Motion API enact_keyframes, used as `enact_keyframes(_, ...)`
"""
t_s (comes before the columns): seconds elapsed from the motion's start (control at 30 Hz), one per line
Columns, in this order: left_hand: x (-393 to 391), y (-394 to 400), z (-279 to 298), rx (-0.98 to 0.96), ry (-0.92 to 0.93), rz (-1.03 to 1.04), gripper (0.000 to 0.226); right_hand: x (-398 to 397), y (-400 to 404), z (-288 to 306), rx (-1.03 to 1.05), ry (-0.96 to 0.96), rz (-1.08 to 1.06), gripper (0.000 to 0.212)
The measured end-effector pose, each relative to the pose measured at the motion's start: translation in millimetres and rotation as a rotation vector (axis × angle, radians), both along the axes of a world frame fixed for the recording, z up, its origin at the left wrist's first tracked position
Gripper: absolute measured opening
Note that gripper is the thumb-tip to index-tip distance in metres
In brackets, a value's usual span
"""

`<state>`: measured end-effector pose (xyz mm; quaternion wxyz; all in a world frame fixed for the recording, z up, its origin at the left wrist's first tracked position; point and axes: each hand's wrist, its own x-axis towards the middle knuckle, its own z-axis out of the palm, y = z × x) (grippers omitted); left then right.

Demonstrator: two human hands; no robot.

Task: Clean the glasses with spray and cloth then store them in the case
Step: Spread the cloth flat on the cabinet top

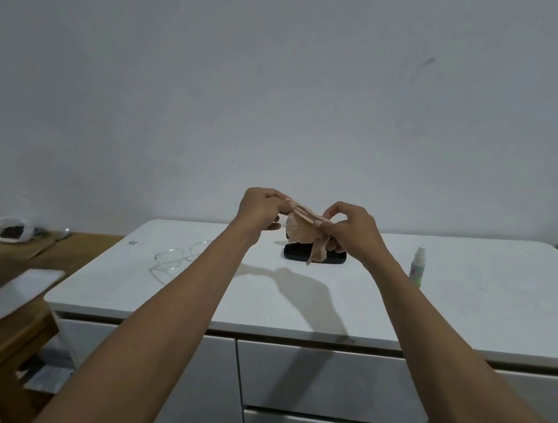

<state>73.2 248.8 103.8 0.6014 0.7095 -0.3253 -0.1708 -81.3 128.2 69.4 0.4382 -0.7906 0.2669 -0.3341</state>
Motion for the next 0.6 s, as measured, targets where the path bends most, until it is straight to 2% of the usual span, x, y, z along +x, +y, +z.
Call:
enact_keyframes(0.1, 0, 1, 1, -0.020, -0.027, -0.001, 0.007, 1, -2, 2, -0.143, 0.144, -0.027, 0.020)
enact_keyframes(0.2, -3, 0, 3, -0.035, -0.052, -0.022, 0.019, 4, -3, 3, -0.257, 0.232, -0.098, 0.027)
enact_keyframes(0.33, -10, 1, 9, 0.036, -0.089, -0.134, 0.026, 9, 3, 11, -0.128, -0.016, 0.044, 0.036)
enact_keyframes(0.43, -13, 3, 10, 0.071, -0.072, -0.222, 0.031, 12, 11, 17, -0.035, -0.086, 0.148, 0.025)
enact_keyframes(0.6, -8, 13, 5, 0.127, -0.037, -0.330, 0.030, 16, 15, 16, 0.022, -0.147, 0.088, 0.008)
